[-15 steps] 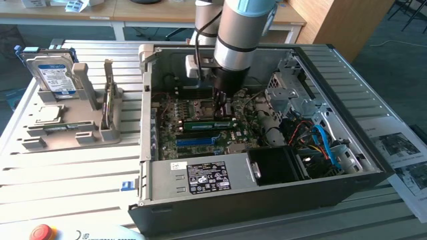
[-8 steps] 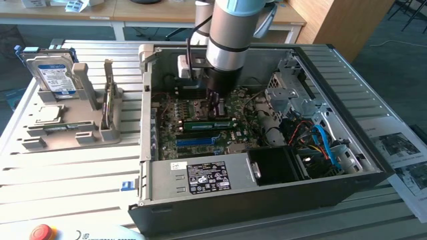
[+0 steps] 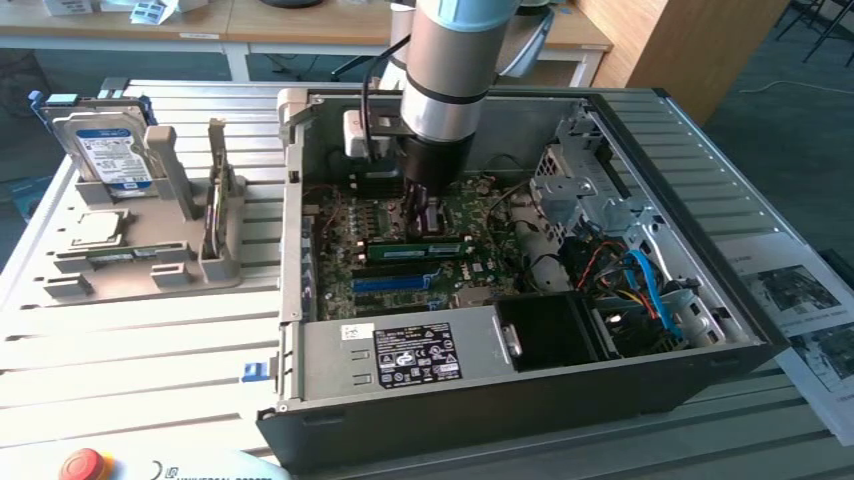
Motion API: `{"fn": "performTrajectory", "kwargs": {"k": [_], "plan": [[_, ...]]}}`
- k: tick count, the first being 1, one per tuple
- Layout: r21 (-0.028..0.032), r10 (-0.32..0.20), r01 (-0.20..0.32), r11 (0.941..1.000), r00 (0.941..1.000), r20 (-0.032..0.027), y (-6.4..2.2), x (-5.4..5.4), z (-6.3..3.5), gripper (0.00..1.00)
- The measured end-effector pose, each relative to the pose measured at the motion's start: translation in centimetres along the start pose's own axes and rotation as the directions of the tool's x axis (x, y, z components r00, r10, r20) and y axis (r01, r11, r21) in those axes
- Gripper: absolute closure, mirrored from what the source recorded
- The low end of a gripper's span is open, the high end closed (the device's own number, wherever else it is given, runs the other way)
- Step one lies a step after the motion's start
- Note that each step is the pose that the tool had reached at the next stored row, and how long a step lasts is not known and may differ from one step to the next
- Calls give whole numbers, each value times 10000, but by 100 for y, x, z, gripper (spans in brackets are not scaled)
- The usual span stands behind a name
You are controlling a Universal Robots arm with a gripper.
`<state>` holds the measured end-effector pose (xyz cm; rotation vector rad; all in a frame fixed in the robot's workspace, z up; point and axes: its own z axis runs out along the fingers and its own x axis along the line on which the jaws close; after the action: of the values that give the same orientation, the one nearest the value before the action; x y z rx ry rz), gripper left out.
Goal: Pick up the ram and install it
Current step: 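Press down the ram until it locks into place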
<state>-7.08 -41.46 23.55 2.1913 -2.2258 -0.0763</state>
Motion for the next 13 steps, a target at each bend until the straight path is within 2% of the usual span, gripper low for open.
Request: {"fn": "performTrajectory", "kwargs": {"k": [13], "plan": [[0, -1, 1, 10000, 10000, -1, -3, 2, 66, 90]]}}
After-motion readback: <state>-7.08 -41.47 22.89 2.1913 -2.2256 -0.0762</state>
